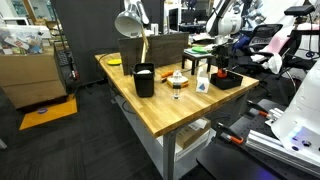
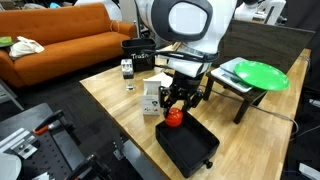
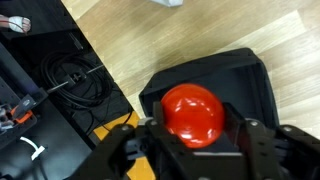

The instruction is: Place the red ball inside the black pot

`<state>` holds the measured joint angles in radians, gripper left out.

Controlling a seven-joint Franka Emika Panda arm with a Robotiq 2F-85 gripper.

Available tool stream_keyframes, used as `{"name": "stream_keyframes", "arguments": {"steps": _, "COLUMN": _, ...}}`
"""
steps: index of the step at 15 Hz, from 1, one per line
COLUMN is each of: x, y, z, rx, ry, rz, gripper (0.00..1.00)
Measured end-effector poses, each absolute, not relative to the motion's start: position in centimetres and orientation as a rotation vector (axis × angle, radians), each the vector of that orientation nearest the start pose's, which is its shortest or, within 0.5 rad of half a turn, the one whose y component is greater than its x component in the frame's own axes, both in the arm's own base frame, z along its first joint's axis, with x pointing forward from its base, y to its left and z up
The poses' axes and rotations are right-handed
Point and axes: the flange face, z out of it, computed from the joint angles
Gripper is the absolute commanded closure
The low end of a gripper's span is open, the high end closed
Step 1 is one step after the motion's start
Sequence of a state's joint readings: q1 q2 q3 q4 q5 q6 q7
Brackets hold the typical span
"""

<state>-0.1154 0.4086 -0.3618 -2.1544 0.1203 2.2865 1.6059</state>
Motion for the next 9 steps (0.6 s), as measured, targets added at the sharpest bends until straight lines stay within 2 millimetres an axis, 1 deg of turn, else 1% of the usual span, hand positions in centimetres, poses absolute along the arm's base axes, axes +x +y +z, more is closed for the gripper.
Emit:
{"name": "stream_keyframes", "arguments": {"steps": 1, "x": 47.6, "y": -25.1, "z": 20.0, "rx": -1.528, "ry": 2.943, "rz": 0.290, "gripper": 0.66}}
{"name": "stream_keyframes", "arguments": {"steps": 2, "x": 47.4, "y": -25.3, "z": 19.9, "rx": -1.501, "ry": 2.959, "rz": 0.293, "gripper": 0.54}}
{"name": "stream_keyframes", "arguments": {"steps": 3, "x": 47.1, "y": -25.6, "z": 19.8, "rx": -1.478, "ry": 2.972, "rz": 0.296, "gripper": 0.29}}
{"name": "stream_keyframes", "arguments": {"steps": 4, "x": 46.9, "y": -25.8, "z": 19.7, "rx": -1.459, "ry": 2.981, "rz": 0.300, "gripper": 0.15}}
{"name": "stream_keyframes", "arguments": {"steps": 5, "x": 46.7, "y": -26.0, "z": 19.7, "rx": -1.441, "ry": 2.988, "rz": 0.303, "gripper": 0.11}}
{"name": "stream_keyframes", "arguments": {"steps": 6, "x": 46.6, "y": -26.2, "z": 19.6, "rx": -1.427, "ry": 2.994, "rz": 0.306, "gripper": 0.03}}
{"name": "stream_keyframes", "arguments": {"steps": 7, "x": 46.5, "y": -26.4, "z": 19.6, "rx": -1.414, "ry": 3.000, "rz": 0.306, "gripper": 0.01}}
{"name": "stream_keyframes", "arguments": {"steps": 9, "x": 46.3, "y": -26.6, "z": 19.6, "rx": -1.390, "ry": 3.011, "rz": 0.306, "gripper": 0.00}}
